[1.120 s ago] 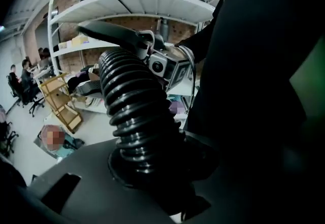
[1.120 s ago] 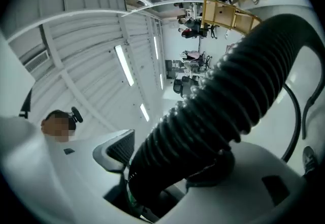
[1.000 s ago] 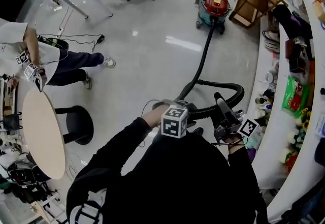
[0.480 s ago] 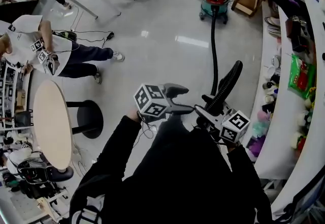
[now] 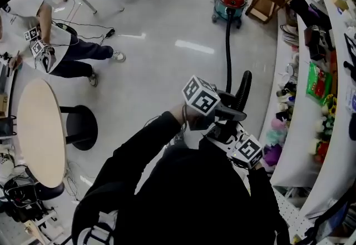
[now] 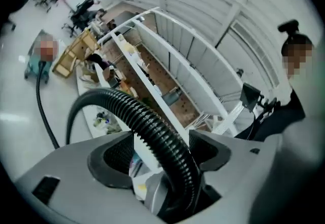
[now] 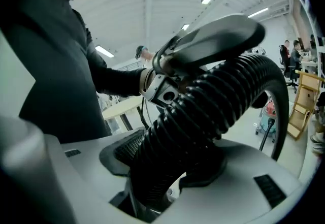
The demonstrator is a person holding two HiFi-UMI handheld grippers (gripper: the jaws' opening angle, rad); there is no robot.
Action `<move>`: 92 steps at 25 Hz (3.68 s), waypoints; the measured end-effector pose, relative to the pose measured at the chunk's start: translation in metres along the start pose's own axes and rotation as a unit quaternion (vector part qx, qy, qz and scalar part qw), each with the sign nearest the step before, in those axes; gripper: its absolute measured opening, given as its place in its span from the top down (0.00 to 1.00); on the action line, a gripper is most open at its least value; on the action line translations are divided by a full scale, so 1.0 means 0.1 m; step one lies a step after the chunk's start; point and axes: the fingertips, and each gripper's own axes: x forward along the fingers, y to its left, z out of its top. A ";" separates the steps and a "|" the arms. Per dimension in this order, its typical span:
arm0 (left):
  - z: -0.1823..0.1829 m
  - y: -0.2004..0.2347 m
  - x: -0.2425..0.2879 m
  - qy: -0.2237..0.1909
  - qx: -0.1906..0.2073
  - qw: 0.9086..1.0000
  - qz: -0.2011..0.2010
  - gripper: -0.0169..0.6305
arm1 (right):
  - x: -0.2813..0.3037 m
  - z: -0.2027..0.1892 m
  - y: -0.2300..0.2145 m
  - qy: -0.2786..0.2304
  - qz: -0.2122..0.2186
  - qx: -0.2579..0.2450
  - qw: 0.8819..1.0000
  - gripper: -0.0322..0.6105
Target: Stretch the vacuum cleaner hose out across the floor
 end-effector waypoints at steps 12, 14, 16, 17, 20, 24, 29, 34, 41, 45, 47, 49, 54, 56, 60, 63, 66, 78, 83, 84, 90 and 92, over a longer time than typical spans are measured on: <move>-1.46 -0.33 -0.99 0.128 0.192 0.971 0.056 0.52 | 0.66 -0.30 0.87 0.016 0.039 0.259 0.965 0.27; -1.59 -0.44 -1.17 0.141 0.227 0.961 0.069 0.52 | 0.28 -0.13 0.80 -0.103 0.080 0.370 0.920 0.27; -1.69 -0.62 -1.27 0.148 0.262 0.951 0.076 0.52 | -0.07 0.01 0.59 -0.216 0.087 0.460 0.857 0.27; -1.74 -0.73 -1.29 0.149 0.280 0.945 0.079 0.52 | -0.18 0.07 0.47 -0.255 0.084 0.485 0.832 0.27; -1.93 -1.03 -1.21 0.155 0.328 0.927 0.095 0.52 | -0.27 0.30 0.35 -0.315 0.106 0.509 0.794 0.27; -2.24 -1.34 -0.89 0.202 0.403 0.883 0.133 0.52 | -0.29 0.46 0.48 -0.326 0.118 0.493 0.798 0.27; -2.92 -1.26 -0.51 0.305 0.488 0.785 0.228 0.52 | -0.67 0.32 1.05 -0.326 0.130 0.392 0.850 0.42; -3.19 -1.29 -0.43 0.284 0.485 0.742 0.365 0.51 | -1.04 -0.15 1.43 -0.300 0.075 0.310 0.899 0.62; -2.47 -2.15 -0.89 -0.113 0.151 0.950 0.250 0.51 | -0.85 -0.50 2.38 -0.153 0.029 0.098 0.983 0.63; -2.25 -2.36 -0.78 -0.194 0.008 0.976 0.103 0.43 | -0.56 -0.79 3.13 -0.048 0.026 -0.026 0.998 0.63; -2.37 -2.39 -0.66 -0.189 -0.053 0.980 0.038 0.35 | -0.41 -1.00 3.44 0.005 0.023 -0.083 0.996 0.63; -2.58 -2.46 -0.61 -0.172 -0.090 0.981 -0.016 0.34 | -0.21 -1.21 3.71 0.057 0.019 -0.123 0.991 0.63; -3.11 -2.58 -0.95 -0.184 -0.080 0.979 -0.037 0.45 | 0.34 -1.64 4.07 0.131 -0.014 -0.136 0.982 0.63; -3.39 -2.53 -1.09 -0.170 -0.031 0.985 0.028 0.59 | 0.46 -1.90 4.07 0.180 -0.054 -0.131 0.973 0.63; -3.99 -2.64 -1.14 -0.050 0.134 0.978 0.155 0.61 | 0.29 -2.13 4.11 0.182 -0.091 -0.021 0.979 0.48; -4.39 -2.74 -1.12 0.022 0.223 0.951 0.214 0.62 | -0.08 -1.71 4.22 0.013 -0.043 0.140 0.989 0.48; -4.68 -3.03 -1.05 0.039 0.265 0.937 0.223 0.62 | -0.52 -1.09 4.26 -0.166 0.028 0.264 0.950 0.48; -6.10 -3.62 0.26 0.186 0.369 0.856 0.311 0.62 | -1.56 -1.13 4.88 -0.288 0.056 0.247 0.923 0.59; -6.26 -3.98 -0.12 0.022 0.111 0.963 0.246 0.59 | -1.56 -1.78 5.42 -0.179 -0.038 0.098 0.978 0.62; -6.11 -4.10 -0.22 -0.029 0.081 0.970 0.227 0.59 | -1.55 -1.86 5.53 -0.160 -0.052 0.064 0.984 0.62; -5.23 -4.55 -0.20 -0.194 -0.006 0.977 0.091 0.41 | -1.21 -2.38 6.39 -0.065 -0.064 -0.086 0.992 0.62; -5.18 -4.60 -0.17 -0.210 -0.042 0.975 0.054 0.37 | -0.96 -2.54 6.72 -0.026 -0.054 -0.124 0.990 0.62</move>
